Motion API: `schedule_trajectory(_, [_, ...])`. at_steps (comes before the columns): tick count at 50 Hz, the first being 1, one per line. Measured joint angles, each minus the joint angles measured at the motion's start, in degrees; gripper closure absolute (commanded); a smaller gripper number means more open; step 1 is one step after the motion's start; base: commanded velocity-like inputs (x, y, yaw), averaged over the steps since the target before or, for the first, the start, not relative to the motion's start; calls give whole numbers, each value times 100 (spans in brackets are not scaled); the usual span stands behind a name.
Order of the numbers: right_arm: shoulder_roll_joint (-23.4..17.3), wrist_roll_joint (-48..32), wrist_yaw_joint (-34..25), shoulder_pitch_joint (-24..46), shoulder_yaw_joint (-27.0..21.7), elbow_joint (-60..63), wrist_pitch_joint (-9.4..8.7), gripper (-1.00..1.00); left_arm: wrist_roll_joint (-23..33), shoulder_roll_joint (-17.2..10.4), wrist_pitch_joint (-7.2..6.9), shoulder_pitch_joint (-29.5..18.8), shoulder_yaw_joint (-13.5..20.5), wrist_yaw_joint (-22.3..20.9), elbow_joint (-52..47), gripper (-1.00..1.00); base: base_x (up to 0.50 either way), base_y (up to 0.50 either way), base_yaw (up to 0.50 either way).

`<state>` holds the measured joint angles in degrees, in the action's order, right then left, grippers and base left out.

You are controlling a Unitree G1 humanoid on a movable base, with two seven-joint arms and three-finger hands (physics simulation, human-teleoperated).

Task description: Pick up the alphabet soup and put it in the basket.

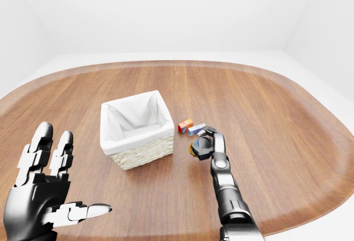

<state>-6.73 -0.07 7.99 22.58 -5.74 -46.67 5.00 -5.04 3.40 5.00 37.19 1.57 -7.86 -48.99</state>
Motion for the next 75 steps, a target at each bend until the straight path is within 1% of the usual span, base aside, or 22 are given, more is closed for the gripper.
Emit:
schedule_trajectory(7, [-11, 170, -80, -328, -50, 1127, -6, 100, 10, -11, 0, -29, -1, 14, 8, -100, 0, 0, 0])
schedule_trajectory(10, [-9, 219, -106, -460, -73, 1594, -62, 100, 15, -12, 0, -41, 1, 17, 11, -100, 0, 0, 0])
schedule_trajectory(16, [6, 291, -164, -704, -124, 2476, -277, 100, 33, -15, 0, -84, 2, 26, 34, -100, 0, 0, 0])
schedule_trajectory(26, [35, 328, -218, -939, -179, 3405, -572, 100, 59, -23, 0, -136, -5, 46, 81, -100, 0, 0, 0])
schedule_trajectory(36, [89, 326, -258, -1126, -191, 4333, -1000, 100, 63, -36, 0, -124, -20, 60, 97, -100, 0, 0, 0])
schedule_trajectory(49, [178, 174, -316, -1209, -119, 5645, -1000, 100, 55, -48, 0, -105, -34, 63, 93, -100, 0, 0, 0])
schedule_trajectory(58, [222, 61, -319, -1065, -37, 6430, -1000, 100, 57, -63, 0, -102, -52, 76, 83, -100, 0, 0, 0])
schedule_trajectory(65, [284, -17, -290, -863, 83, 6615, -1000, 100, 53, -71, 0, -99, -60, 79, 75, -100, 0, 0, 0])
schedule_trajectory(75, [392, -157, -206, -422, 284, 6396, -1000, 100, 39, -70, 0, -105, -50, 69, 63, -100, 0, 0, 0])
